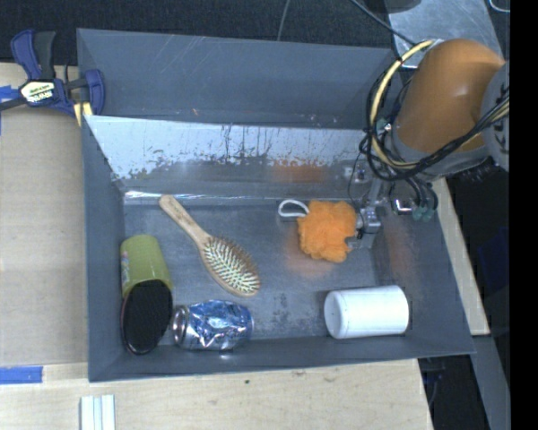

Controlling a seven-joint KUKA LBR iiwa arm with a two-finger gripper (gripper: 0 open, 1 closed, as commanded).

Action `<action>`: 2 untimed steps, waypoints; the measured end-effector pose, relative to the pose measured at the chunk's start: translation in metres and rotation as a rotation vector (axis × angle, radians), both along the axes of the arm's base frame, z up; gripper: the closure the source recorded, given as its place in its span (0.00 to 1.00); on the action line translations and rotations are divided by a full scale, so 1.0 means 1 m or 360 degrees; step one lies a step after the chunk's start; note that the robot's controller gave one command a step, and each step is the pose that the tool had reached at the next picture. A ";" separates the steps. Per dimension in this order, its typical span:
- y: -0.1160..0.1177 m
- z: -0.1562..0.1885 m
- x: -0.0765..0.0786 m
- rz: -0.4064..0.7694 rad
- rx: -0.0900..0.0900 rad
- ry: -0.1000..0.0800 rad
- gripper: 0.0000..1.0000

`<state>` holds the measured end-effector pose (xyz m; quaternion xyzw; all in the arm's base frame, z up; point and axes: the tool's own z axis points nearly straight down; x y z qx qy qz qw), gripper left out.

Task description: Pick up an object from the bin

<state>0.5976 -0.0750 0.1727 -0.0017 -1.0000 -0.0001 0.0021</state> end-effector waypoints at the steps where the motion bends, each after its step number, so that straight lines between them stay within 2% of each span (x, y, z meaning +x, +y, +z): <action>1: 0.026 -0.078 0.013 -0.0127 0.0003 0.0009 0.00; 2: 0.024 -0.073 0.015 -0.0127 0.0000 -0.0002 1.00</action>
Offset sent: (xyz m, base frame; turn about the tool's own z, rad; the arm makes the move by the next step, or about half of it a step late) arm 0.0140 0.0245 -0.0738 0.0825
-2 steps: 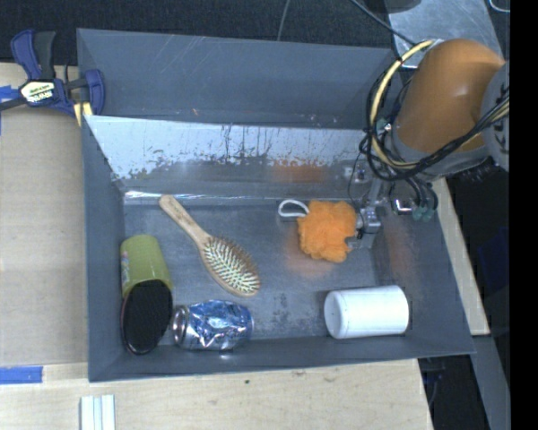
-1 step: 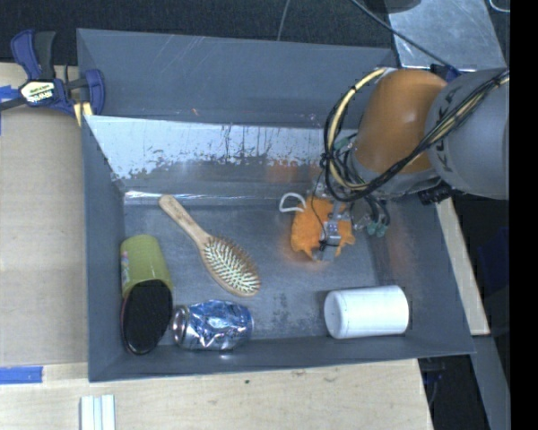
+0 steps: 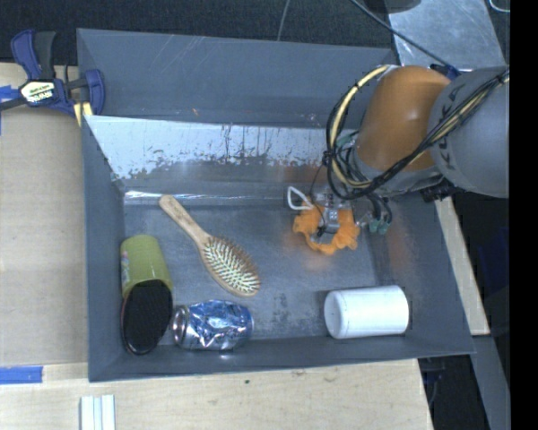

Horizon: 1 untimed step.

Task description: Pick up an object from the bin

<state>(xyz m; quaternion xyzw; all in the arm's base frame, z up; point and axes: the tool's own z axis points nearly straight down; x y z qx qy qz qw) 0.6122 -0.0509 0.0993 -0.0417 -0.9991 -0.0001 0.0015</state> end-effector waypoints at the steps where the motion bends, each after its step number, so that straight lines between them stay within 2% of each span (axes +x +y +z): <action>1: -0.026 0.103 -0.019 0.0043 -0.0004 -0.0018 1.00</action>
Offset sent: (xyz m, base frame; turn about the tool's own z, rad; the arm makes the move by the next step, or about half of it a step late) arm -0.0208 -0.0240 0.0975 -0.0303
